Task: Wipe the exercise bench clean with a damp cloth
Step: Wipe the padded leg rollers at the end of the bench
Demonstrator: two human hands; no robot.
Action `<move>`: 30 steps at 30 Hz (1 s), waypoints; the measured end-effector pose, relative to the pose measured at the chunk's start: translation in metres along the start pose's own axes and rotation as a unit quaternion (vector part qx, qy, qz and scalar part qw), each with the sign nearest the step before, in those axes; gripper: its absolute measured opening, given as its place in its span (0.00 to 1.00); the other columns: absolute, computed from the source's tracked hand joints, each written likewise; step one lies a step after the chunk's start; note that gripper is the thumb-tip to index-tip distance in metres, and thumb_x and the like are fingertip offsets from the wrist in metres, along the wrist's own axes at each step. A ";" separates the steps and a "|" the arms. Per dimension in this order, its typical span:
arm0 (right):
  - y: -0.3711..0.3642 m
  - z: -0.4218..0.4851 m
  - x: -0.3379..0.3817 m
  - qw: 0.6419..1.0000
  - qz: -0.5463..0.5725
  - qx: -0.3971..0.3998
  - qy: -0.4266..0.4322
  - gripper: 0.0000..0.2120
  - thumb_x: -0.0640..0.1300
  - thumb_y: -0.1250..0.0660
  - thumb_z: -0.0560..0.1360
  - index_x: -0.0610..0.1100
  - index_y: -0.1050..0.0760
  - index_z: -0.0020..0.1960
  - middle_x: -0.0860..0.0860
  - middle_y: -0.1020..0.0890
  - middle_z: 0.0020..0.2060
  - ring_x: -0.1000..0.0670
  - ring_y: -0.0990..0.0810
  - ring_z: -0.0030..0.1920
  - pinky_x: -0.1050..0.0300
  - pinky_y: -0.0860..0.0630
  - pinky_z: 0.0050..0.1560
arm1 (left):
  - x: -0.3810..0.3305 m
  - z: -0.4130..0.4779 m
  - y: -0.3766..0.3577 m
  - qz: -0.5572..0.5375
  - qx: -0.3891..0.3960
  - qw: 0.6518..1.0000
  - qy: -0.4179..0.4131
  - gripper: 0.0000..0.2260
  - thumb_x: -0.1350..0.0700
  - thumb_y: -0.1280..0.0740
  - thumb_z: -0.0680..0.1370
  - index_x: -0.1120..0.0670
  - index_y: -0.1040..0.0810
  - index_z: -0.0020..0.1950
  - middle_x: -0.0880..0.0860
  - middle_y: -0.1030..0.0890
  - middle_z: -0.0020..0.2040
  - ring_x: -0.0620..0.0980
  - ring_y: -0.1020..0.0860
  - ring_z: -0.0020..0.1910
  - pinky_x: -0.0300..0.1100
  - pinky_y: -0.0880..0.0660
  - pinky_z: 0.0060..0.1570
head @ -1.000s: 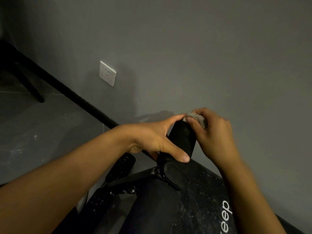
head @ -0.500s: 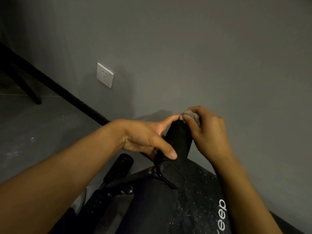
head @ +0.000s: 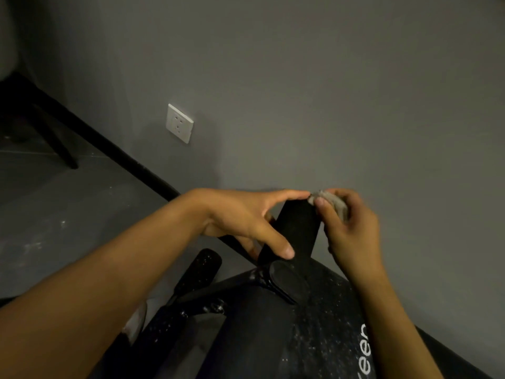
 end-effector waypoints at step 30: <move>-0.015 -0.041 0.057 0.989 -0.097 0.064 0.087 0.06 0.51 0.32 0.78 0.57 0.23 0.55 0.60 0.19 0.48 0.61 0.20 0.50 0.72 0.29 0.46 | 0.011 -0.008 0.002 -0.035 0.062 0.997 -0.023 0.42 0.69 0.29 0.78 0.33 0.39 0.79 0.57 0.26 0.70 0.56 0.17 0.60 0.52 0.20 0.62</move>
Point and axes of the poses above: each hand's wrist, its own z-axis towards the middle knuckle, its own y-axis out of the back of the hand, x = y × z, the point moved 9 cm from there along z, towards the middle knuckle
